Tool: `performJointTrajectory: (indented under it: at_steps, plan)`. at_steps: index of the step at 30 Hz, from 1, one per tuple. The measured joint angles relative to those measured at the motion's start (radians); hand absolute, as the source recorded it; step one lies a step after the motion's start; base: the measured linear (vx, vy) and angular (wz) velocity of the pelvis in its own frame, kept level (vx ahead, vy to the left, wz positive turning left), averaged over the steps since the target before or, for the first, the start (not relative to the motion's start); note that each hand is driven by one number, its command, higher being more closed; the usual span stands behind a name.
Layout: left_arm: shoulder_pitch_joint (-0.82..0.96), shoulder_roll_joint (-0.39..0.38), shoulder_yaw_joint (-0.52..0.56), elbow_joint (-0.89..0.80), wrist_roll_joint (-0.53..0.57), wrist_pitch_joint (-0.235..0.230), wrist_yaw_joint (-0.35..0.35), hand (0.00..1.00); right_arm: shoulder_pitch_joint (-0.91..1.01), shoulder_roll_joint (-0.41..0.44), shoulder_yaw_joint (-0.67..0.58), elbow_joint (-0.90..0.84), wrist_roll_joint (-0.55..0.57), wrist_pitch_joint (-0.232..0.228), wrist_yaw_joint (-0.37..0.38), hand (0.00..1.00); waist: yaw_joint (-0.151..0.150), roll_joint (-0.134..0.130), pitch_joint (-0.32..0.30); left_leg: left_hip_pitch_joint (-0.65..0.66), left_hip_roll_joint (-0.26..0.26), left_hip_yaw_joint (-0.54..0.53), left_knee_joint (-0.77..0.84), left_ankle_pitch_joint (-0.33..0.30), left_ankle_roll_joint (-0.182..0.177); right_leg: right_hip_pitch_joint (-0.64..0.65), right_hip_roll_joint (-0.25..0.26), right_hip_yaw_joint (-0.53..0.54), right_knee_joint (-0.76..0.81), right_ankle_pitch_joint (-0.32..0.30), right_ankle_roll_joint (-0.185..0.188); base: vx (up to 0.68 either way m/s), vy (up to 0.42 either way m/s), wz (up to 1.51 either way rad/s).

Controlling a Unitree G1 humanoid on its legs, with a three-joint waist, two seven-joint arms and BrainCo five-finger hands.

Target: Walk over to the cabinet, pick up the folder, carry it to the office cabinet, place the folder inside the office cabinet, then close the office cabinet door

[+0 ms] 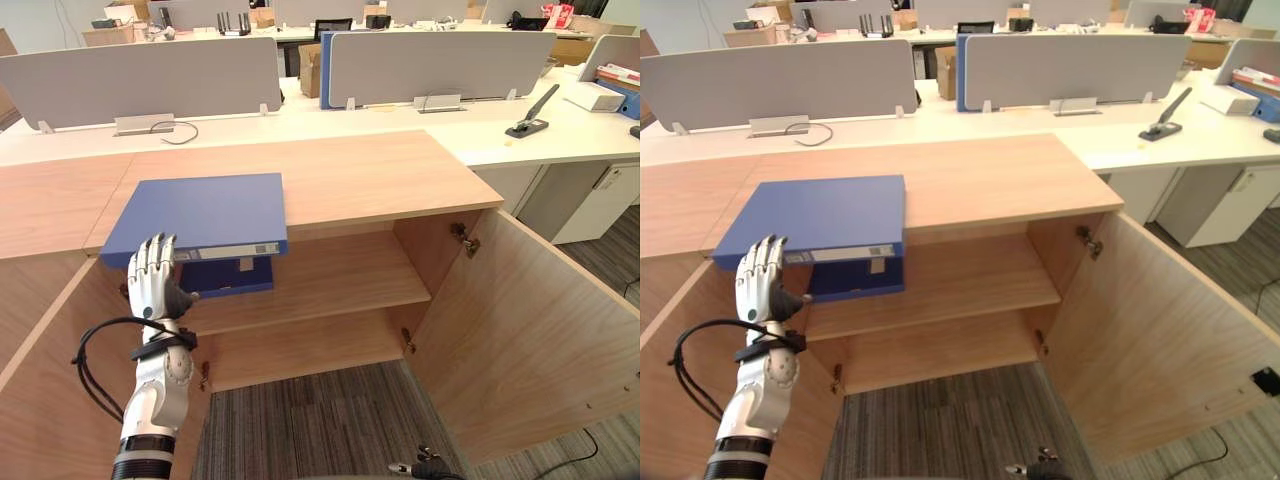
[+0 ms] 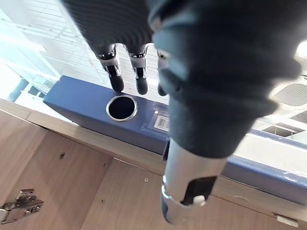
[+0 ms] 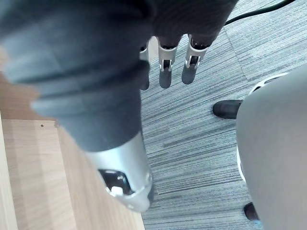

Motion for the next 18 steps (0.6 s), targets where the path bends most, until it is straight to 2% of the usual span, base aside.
performJointTrajectory:
  at_steps: [6, 18]
  plan:
    - [-0.014, 0.023, -0.051, 0.000, 0.001, -0.020, 0.000, 0.00, -0.002, -0.013, -0.016, 0.003, -0.001, 0.001, -0.003, 0.00, 0.000, 0.015, 0.003, 0.000, 0.000, -0.001, 0.000, 0.000, 0.001, 0.000, 0.000, -0.001, 0.000, 0.000, 0.000, 0.00, 0.000, 0.00]
    - [-0.078, 0.091, -0.121, 0.002, 0.012, -0.044, -0.007, 0.00, 0.000, -0.017, -0.092, 0.012, 0.000, 0.010, -0.008, 0.00, -0.008, 0.015, 0.003, 0.000, 0.000, 0.000, -0.001, 0.000, 0.001, 0.000, 0.000, 0.000, 0.000, 0.000, 0.000, 0.00, 0.000, 0.00]
